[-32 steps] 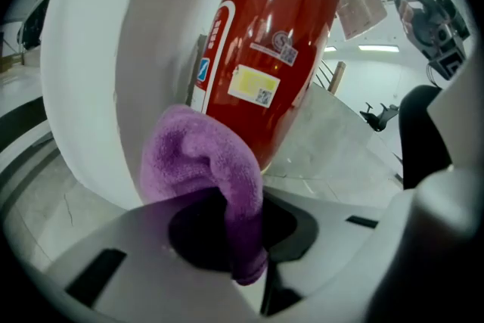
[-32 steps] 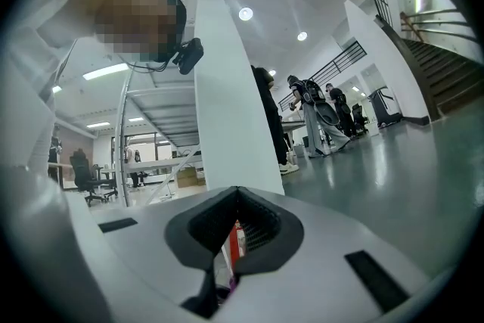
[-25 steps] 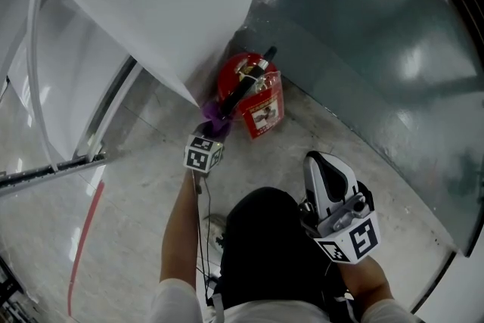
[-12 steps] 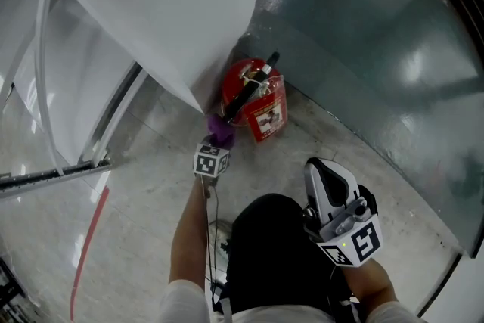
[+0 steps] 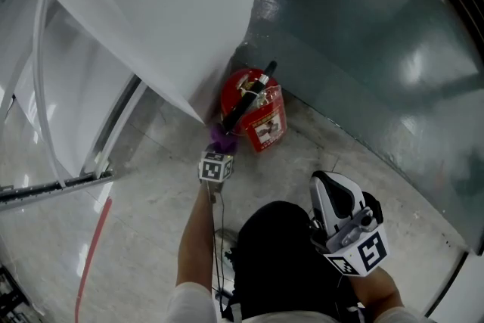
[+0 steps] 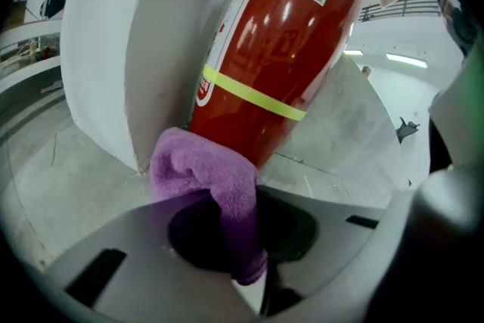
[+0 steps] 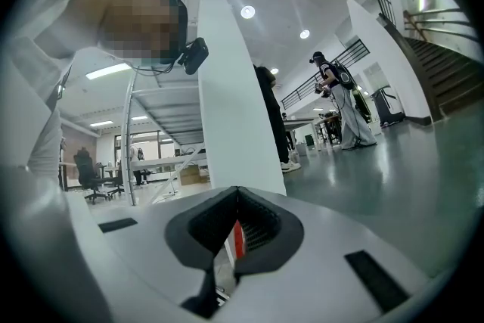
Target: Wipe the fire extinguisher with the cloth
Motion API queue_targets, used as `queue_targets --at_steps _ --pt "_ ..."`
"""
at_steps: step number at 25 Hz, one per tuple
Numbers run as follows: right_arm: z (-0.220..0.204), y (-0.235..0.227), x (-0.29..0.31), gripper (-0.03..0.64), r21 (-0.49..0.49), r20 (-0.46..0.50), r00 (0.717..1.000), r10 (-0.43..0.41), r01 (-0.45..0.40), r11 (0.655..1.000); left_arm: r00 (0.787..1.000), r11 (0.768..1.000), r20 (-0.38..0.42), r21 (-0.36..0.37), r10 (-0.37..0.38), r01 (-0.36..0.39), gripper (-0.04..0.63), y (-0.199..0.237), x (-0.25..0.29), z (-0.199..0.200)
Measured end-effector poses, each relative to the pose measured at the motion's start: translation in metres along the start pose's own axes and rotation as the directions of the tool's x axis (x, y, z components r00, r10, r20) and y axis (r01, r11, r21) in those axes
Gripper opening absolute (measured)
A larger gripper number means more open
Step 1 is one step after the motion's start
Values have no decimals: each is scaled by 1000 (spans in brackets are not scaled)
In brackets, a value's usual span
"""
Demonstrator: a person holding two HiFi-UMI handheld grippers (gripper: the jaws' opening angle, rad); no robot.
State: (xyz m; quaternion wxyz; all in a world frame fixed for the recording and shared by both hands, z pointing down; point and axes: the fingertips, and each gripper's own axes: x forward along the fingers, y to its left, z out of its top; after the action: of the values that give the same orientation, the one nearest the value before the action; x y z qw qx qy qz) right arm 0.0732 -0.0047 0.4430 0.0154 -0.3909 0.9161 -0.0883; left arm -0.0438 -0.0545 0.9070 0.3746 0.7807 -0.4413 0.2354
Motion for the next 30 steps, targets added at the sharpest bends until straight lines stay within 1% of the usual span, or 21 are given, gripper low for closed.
queue_targets --at_steps 3,5,8,10,12,15,18,21,22,24,30 --pt "-2 -3 -1 14 1 -2 1000 -4 4 1000 1000 1000 15 -6 -16 16 58 -2 -1 8" --pt "-3 -6 -1 14 4 -4 1000 -6 6 1000 999 1000 23 8 -26 26 60 -5 -4 14" --pt "-2 -7 2 14 12 -1 1000 1 -1 1000 999 996 29 83 -30 28 58 -14 -16 27" --pt "-1 -5 5 14 19 5 1000 15 -15 1000 998 990 54 142 -30 22 58 -23 -30 39" --pt "0 -2 8 14 27 8 999 34 -34 999 995 979 95 203 -33 13 58 -34 -48 54" --pt "-2 1 12 14 39 12 998 57 -58 998 988 960 147 281 -57 13 58 -57 -77 81" --pt "-3 5 15 14 53 14 997 75 -76 996 980 942 182 335 -83 18 58 -78 -101 103" --pt "-3 6 15 14 60 18 996 82 -83 995 973 927 213 375 -86 0 60 -92 -118 118" --pt "-3 5 15 14 62 19 996 82 -83 995 970 925 224 380 -89 -3 58 -96 -123 122" --pt "-3 3 14 14 66 18 997 79 -80 995 963 929 251 369 -102 2 58 -103 -131 131" --pt "-2 -4 14 14 72 20 997 80 -81 994 931 933 346 359 -116 -17 58 -119 -158 156"
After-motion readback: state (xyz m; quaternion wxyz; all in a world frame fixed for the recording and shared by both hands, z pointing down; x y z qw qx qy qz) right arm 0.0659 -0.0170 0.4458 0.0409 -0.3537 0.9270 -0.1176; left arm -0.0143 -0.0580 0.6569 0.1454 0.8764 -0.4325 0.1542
